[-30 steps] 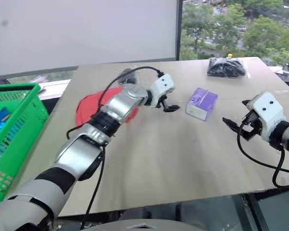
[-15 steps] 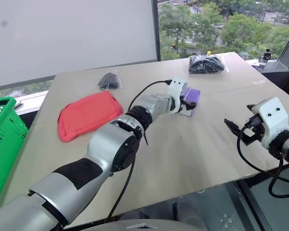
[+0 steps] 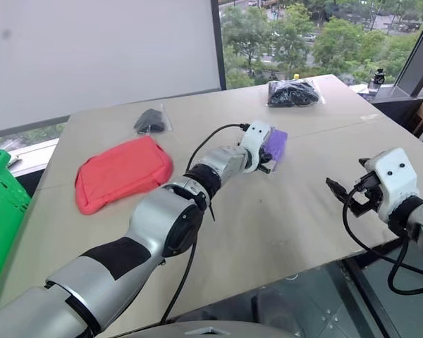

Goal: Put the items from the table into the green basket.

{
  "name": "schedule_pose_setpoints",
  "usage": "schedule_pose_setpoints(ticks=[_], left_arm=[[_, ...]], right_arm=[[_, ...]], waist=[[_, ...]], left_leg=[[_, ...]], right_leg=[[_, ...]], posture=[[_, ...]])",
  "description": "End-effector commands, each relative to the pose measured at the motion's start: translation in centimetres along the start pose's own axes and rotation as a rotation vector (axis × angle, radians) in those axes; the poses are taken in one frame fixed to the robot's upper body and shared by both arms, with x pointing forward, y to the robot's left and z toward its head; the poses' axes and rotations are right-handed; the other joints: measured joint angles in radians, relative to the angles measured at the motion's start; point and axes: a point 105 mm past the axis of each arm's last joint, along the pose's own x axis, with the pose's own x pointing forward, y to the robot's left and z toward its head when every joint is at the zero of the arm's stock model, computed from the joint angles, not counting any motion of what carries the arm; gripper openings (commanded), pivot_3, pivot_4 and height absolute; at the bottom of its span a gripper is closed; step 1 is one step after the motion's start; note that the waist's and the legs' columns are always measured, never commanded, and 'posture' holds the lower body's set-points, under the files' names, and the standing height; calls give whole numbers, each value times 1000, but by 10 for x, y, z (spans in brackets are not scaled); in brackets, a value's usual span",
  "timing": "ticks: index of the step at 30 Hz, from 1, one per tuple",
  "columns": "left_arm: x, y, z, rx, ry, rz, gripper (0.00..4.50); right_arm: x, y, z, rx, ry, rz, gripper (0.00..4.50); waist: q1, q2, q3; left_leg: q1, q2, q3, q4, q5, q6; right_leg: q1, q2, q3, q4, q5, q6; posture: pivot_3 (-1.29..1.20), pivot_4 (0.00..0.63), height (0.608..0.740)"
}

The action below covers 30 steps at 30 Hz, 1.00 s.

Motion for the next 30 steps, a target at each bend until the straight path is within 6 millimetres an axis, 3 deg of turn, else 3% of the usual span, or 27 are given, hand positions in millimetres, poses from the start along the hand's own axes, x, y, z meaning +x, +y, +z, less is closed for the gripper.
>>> schedule_pose_setpoints(ticks=[1,5,12,15,18,21,23,25,27,29,30], left_arm=[[-1,-7,5,16,-32,-81,41],[-12,1,20,-12,-87,-174,41],[-51,29,38,-26,-175,-341,41],[-87,45,34,-25,-216,-348,41],[-127,55,17,-42,-228,-302,41],[-144,54,7,-92,-222,-292,41],[-149,49,3,-183,-216,-339,559],[-139,46,2,-253,-193,-347,1287],[-126,42,3,-281,-156,-349,2210],[-100,42,10,-361,-114,-305,3180],[-88,41,14,-409,-94,-289,3342]], right_arm=[[3,-5,11,-35,-47,-15,4500],[6,-6,13,-34,-55,-11,4500],[12,3,19,-32,-93,28,4500],[11,17,33,-30,-161,121,4500],[12,26,40,-27,-195,187,4500],[14,28,40,-24,-196,209,4500],[16,30,40,-15,-196,224,4500],[18,32,39,-16,-191,242,4500],[20,31,39,-22,-186,246,4500],[20,27,40,-35,-182,241,4500],[20,25,40,-43,-179,237,4500]], waist=[[4,0,0],[12,0,0],[23,3,2],[22,5,3],[26,5,3],[63,5,3],[97,5,3],[138,5,3],[164,4,3],[183,4,3],[197,4,3]], left_leg=[[0,0,-1,0,0,0],[0,0,-1,0,0,0],[1,0,-1,0,0,0],[2,2,-1,-1,0,0],[1,4,-2,-1,0,-1],[0,4,-5,1,1,-2],[-1,2,-6,2,0,-1],[-1,0,-7,2,0,-1],[-1,-2,-9,2,1,-1],[-3,-3,-11,3,3,-6],[-3,-4,-12,3,3,-6]], right_leg=[[1,0,0,0,0,0],[1,0,-1,0,0,0],[1,0,0,0,0,0],[0,-3,2,1,0,0],[-1,-3,1,1,0,-1],[-4,-4,0,1,1,-1],[-5,-6,-1,1,1,-1],[-5,-8,-2,1,1,-1],[-5,-9,-3,1,1,-1],[-5,-9,-5,0,1,-1],[-5,-9,-5,0,1,-1]], posture=[[-235,0,740],[-209,0,740],[-166,0,740],[-145,0,740],[-106,0,740],[-63,0,740],[-41,0,740],[-32,0,740],[-37,0,740],[-49,0,740],[-49,0,740]])
